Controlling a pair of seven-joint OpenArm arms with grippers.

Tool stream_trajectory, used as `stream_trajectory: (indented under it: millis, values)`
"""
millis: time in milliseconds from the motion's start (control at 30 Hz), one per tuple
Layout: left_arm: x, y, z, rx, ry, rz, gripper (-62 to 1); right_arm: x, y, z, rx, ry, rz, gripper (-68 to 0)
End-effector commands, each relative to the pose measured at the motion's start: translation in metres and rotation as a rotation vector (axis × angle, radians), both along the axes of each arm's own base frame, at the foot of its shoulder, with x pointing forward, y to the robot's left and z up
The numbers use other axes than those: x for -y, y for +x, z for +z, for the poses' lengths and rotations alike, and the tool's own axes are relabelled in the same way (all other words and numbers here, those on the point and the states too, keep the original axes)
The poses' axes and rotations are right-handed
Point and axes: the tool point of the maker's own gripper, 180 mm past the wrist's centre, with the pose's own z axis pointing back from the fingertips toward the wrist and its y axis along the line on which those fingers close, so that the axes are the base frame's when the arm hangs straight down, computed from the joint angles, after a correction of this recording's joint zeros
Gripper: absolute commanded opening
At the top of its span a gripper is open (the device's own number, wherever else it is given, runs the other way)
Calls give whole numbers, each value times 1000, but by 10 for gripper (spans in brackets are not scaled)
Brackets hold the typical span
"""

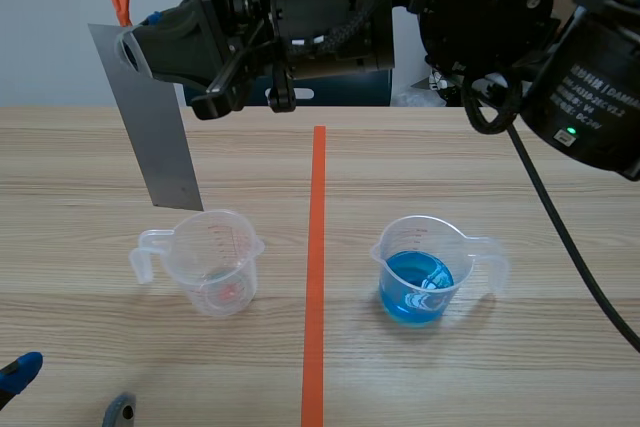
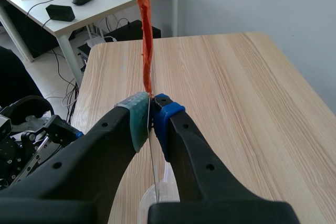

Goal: Do the redox reaction experiment. move the plate over the blue solution

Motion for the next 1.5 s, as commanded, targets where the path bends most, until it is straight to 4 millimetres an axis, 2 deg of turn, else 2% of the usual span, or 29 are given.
stream_trajectory:
  millis: [0, 667, 767, 867, 1000, 1167, 1467]
  values:
    - [-3, 1, 12, 61, -12, 5, -32, 0, 0, 17, 31, 41, 8, -669]
    - [-3, 1, 12, 61, -12, 5, -32, 0, -1, 17, 31, 42, 11, -669]
    - [-3, 1, 12, 61, -11, 6, -32, 3, -7, 20, 22, 64, 48, -669]
    - [-3, 1, 12, 61, -11, 6, -32, 10, -4, 23, 23, 80, 40, -669]
    - [-3, 0, 12, 58, -11, 6, -32, 24, 3, 24, 42, 72, 23, -669]
    - [-5, 0, 12, 59, -12, 11, -32, 52, 11, 30, 43, 94, -6, -669]
    - [-37, -11, 15, 30, 40, 23, -32, 104, 29, 23, 41, 52, -113, -669]
